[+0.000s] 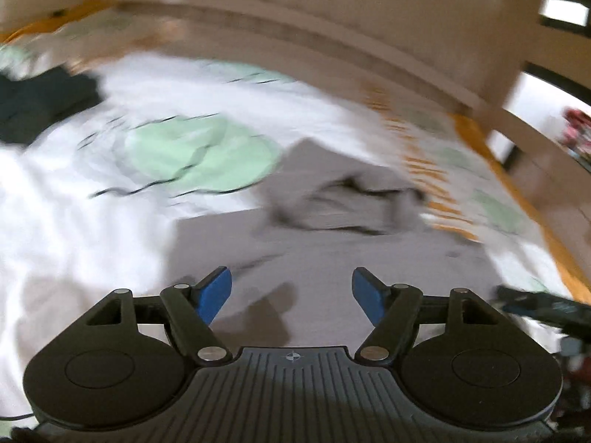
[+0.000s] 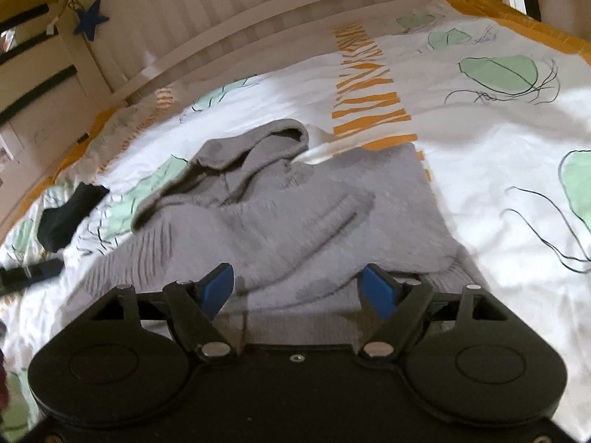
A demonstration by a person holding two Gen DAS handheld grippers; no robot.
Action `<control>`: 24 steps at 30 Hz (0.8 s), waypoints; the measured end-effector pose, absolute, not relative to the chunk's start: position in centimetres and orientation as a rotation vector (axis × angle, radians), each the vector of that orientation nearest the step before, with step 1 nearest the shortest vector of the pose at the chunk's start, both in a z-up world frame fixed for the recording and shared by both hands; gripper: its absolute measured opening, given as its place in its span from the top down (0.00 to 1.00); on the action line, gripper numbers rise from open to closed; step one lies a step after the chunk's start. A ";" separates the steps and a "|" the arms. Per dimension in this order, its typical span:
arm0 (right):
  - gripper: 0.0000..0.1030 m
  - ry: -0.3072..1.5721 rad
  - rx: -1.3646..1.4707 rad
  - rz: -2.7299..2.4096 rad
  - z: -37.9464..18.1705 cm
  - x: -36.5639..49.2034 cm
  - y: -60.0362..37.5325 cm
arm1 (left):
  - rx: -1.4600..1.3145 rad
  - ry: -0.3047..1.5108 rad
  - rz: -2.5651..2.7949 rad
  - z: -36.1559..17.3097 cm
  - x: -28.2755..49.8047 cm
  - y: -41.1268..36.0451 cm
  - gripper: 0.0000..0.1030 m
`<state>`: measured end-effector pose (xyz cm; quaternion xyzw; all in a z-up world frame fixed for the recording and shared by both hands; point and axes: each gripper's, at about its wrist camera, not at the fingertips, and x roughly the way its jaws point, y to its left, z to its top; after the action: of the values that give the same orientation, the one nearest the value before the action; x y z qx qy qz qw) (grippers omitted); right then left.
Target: Fold large clothes
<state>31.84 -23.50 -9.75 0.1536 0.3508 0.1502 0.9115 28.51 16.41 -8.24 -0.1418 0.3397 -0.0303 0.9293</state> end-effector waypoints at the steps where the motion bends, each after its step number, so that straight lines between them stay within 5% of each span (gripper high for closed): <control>1: 0.23 0.717 0.322 0.311 -9.6 32.2 -23.4 | -0.294 0.708 -0.038 -8.8 28.7 17.3 0.32; 8: 0.23 0.738 0.386 0.240 -9.3 35.0 -23.2 | -0.366 0.847 -0.010 -13.4 29.4 20.4 0.31; 24: 0.23 0.809 0.447 0.186 -10.9 38.0 -24.2 | -0.308 0.765 -0.064 -14.2 27.9 19.8 0.23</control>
<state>38.02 -24.19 -10.86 0.2155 0.3897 0.0894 0.8909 27.87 19.82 -14.20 -0.1496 0.3718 -0.0311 0.9156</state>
